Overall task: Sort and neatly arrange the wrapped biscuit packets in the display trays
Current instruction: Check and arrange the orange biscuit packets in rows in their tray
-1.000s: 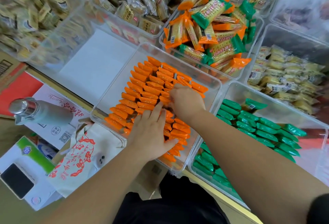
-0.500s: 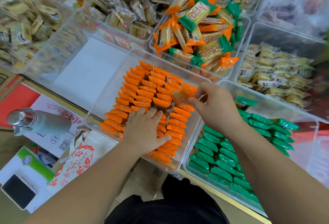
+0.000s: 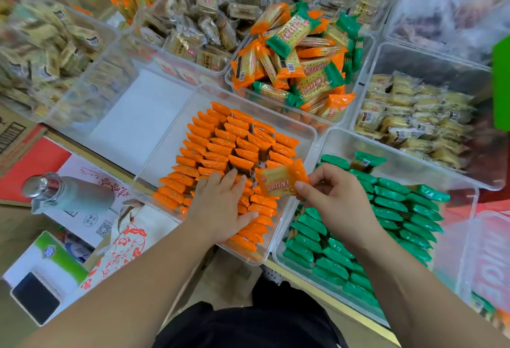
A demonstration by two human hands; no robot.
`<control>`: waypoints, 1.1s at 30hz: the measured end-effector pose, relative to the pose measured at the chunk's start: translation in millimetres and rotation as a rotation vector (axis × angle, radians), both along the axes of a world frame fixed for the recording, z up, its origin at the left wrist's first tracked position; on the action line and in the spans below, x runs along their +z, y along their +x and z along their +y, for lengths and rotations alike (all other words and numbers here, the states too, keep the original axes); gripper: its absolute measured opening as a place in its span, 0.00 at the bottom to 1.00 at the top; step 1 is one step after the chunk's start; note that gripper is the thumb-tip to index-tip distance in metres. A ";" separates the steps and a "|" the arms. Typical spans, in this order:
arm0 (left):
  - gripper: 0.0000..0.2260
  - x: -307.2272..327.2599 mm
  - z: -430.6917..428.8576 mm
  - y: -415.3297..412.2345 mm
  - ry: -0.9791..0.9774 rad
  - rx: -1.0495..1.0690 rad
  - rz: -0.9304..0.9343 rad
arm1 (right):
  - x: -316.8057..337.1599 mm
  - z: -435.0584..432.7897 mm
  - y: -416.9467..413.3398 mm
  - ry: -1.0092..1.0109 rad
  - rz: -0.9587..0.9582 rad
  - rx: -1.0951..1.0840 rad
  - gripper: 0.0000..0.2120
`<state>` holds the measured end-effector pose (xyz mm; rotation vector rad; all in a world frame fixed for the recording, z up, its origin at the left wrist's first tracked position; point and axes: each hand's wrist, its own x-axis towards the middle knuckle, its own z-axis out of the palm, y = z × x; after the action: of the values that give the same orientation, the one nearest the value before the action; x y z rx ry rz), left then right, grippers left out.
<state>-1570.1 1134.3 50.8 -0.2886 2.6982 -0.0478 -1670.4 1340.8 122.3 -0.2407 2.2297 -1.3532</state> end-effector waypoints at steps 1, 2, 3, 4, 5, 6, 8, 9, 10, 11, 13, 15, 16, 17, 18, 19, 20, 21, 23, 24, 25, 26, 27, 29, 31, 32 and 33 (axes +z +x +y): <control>0.39 4.7 0.8 2.4 0.020 0.014 0.001 | 1.7 2.3 4.4 -0.020 -0.023 -0.014 0.08; 0.37 10.7 1.9 4.7 0.048 0.034 0.010 | 3.7 4.7 8.9 -0.044 -0.048 -0.032 0.08; 0.35 17.6 2.6 7.8 0.077 0.050 0.027 | 6.3 6.7 14.1 -0.073 -0.073 -0.054 0.08; 0.32 25.7 3.7 12.3 0.105 0.057 0.048 | 9.6 8.3 19.9 -0.105 -0.096 -0.077 0.08; 0.29 33.9 5.1 18.4 0.144 0.064 0.071 | 12.8 10.0 26.2 -0.138 -0.119 -0.098 0.08; 0.26 42.6 7.1 25.7 0.220 0.086 0.104 | 16.3 11.9 32.8 -0.175 -0.141 -0.115 0.08; 0.20 65.1 13.5 42.1 0.526 0.281 0.194 | 23.9 15.6 46.9 -0.258 -0.188 -0.133 0.08; 0.17 77.4 17.8 50.1 0.740 0.469 0.234 | 28.1 17.2 54.3 -0.297 -0.212 -0.135 0.08; 0.14 89.2 22.7 57.2 0.959 0.669 0.265 | 32.3 18.7 61.6 -0.332 -0.236 -0.133 0.08; 0.13 100.0 26.7 63.1 1.128 0.834 0.298 | 36.2 19.5 68.8 -0.363 -0.260 -0.128 0.08; 0.10 113.0 30.7 73.7 1.263 0.974 0.369 | 42.7 19.5 80.8 -0.414 -0.301 -0.118 0.09; 0.07 120.3 30.4 81.6 1.276 1.008 0.450 | 44.2 18.8 88.6 -0.438 -0.322 -0.112 0.09; 0.06 123.2 28.8 84.6 1.280 1.025 0.489 | 43.5 18.8 91.0 -0.425 -0.318 -0.112 0.08; 0.05 126.0 26.8 87.0 1.289 1.041 0.523 | 42.1 19.1 92.1 -0.401 -0.313 -0.109 0.07; 0.04 130.6 24.8 89.2 1.296 1.048 0.549 | 41.0 19.5 92.4 -0.380 -0.315 -0.104 0.06; 0.04 135.2 23.2 90.5 1.304 1.044 0.562 | 39.5 20.0 92.0 -0.373 -0.334 -0.098 0.05; 0.04 140.6 21.6 92.5 1.310 1.036 0.568 | 39.1 19.8 91.9 -0.384 -0.375 -0.090 0.05; 0.04 144.2 20.4 93.6 1.320 1.026 0.569 | 38.1 19.8 91.4 -0.409 -0.434 -0.090 0.04; 0.03 152.0 20.2 96.3 1.350 1.005 0.562 | 34.8 18.7 91.8 -0.464 -0.549 -0.101 0.05; 0.04 155.6 21.3 97.3 1.372 0.998 0.551 | 32.7 18.1 92.5 -0.479 -0.591 -0.105 0.06; 0.05 158.0 22.3 98.0 1.397 0.993 0.542 | 30.8 16.6 93.2 -0.490 -0.630 -0.107 0.06; 0.07 160.5 23.4 98.6 1.421 0.991 0.535 | 29.1 15.4 94.5 -0.506 -0.674 -0.109 0.06; 0.10 161.4 23.9 98.9 1.442 0.992 0.535 | 27.6 14.4 95.6 -0.531 -0.726 -0.111 0.06; 0.15 161.6 23.6 98.7 1.483 1.022 0.534 | 26.3 13.1 96.9 -0.590 -0.819 -0.123 0.04; 0.15 161.1 22.0 99.2 1.519 1.075 0.543 | 27.5 14.0 96.8 -0.639 -0.848 -0.134 0.02; 0.15 159.7 20.6 99.9 1.533 1.099 0.544 | 29.2 15.3 96.1 -0.663 -0.839 -0.137 0.02; 0.13 157.5 19.2 100.5 1.536 1.120 0.548 | 31.9 16.8 95.3 -0.686 -0.820 -0.135 0.03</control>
<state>-1469.7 1153.5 208.3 -1.2293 1.7487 2.3913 -1575.1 1357.6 154.2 0.2130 1.0914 -1.8244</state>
